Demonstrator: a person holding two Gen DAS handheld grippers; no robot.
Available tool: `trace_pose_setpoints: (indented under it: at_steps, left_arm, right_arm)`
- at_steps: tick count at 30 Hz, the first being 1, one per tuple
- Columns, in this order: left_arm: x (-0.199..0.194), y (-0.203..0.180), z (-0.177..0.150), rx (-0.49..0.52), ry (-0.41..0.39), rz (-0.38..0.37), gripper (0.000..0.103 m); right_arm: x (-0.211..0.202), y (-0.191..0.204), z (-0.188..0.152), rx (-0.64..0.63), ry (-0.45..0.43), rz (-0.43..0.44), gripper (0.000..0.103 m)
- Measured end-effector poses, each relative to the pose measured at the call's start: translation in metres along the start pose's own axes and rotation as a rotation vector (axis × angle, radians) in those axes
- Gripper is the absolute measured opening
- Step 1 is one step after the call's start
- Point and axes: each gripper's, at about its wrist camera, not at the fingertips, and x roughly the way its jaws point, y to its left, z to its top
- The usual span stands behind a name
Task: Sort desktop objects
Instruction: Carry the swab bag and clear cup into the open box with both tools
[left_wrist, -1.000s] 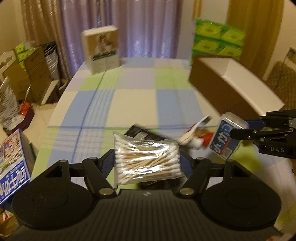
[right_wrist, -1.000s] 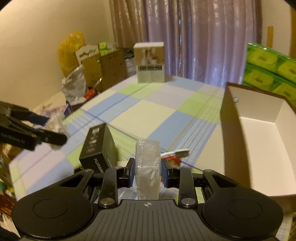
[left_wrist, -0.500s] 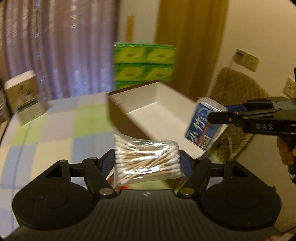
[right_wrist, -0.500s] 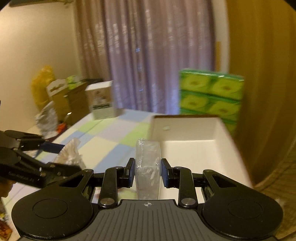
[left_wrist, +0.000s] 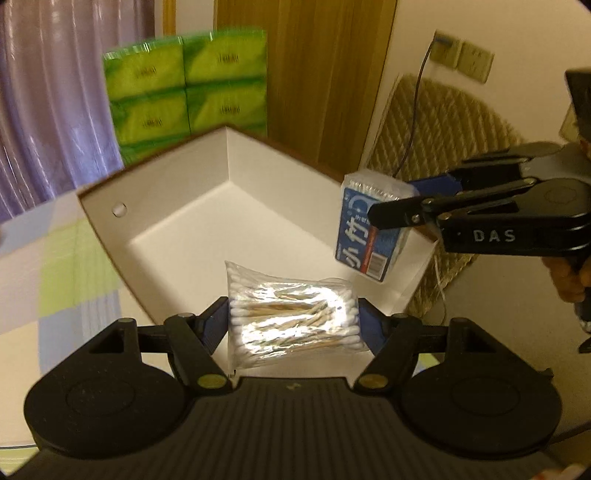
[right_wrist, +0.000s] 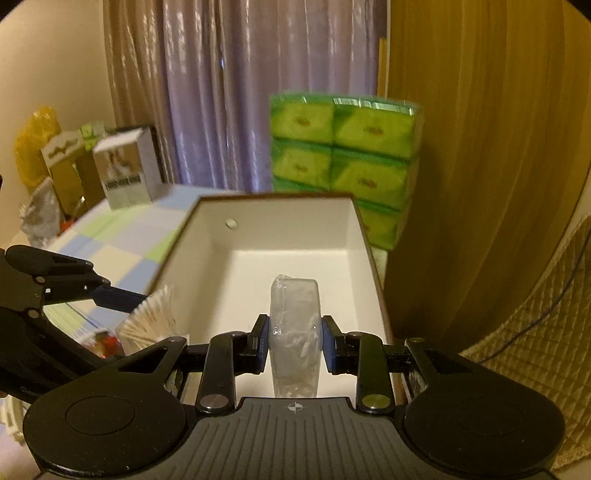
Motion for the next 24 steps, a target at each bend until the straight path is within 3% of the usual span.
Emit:
trace_pose_setpoints:
  at_steps: [12,24]
  left_arm:
    - [0.072,0.002,0.012,-0.062,0.169,-0.017,0.069]
    - [0.091,-0.004,0.016,-0.028,0.222,0.021,0.083]
  right_arm:
    - [0.05,-0.019,-0.01,-0.096,0.167,0.022,0.026]
    - [0.061,-0.029,-0.007,-0.135,0.196,0.027,0.027]
